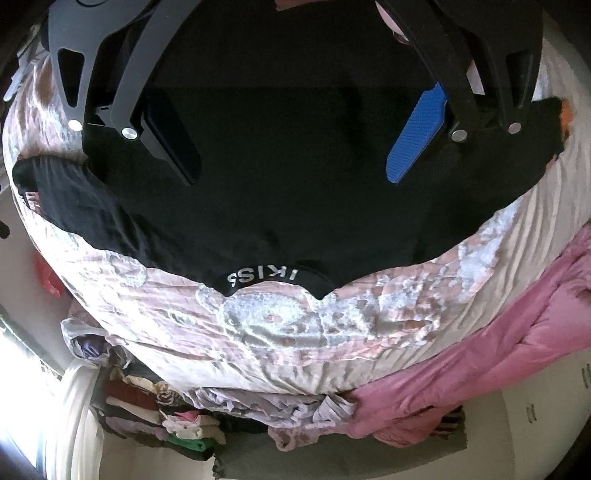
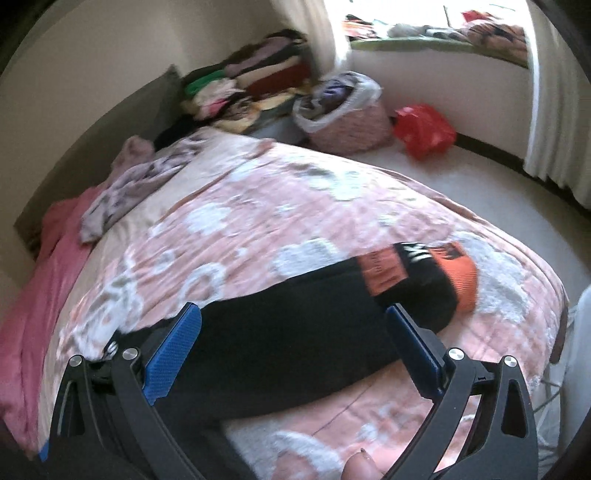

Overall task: Fold small clothes
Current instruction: 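Reach the right gripper to the orange sleeve cuff and close on it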

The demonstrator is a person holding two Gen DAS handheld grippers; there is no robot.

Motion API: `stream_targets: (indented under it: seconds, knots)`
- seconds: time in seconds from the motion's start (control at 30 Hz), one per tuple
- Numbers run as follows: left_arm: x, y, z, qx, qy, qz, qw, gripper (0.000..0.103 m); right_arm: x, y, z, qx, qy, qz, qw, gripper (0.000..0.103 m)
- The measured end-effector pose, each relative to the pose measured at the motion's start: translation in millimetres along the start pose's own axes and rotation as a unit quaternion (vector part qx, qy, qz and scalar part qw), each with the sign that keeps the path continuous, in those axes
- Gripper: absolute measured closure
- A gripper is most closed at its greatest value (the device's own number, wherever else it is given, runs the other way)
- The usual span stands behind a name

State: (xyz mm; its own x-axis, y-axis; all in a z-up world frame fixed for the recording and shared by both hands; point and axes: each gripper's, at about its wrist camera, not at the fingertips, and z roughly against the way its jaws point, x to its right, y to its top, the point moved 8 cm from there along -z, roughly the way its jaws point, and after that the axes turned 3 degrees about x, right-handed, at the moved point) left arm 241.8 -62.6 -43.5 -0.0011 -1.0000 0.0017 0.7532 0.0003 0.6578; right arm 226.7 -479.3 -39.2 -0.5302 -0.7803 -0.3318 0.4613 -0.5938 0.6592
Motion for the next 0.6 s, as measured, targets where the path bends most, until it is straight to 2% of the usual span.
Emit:
stream_targets:
  seconds: [0.3, 0.43, 0.6]
  knots:
    - [20.1, 13.3, -31.7, -0.009, -0.018, -0.007, 0.9998, 0.009, 76.7, -4.4, -20.2, -0.014, -0.045, -0.088, 0.995, 0.004]
    - [33.1, 12.6, -46.3, -0.013, -0.040, -0.016, 0.9990, 0.009, 96.8, -18.2, -29.5, -0.031, -0.042, -0.129, 0.990, 0.004]
    - [47.3, -3.9, -64.5, -0.027, -0.053, -0.038, 0.9975, 0.009, 103.6, -26.7, -46.8, -0.055, -0.017, -0.173, 0.983, 0.004]
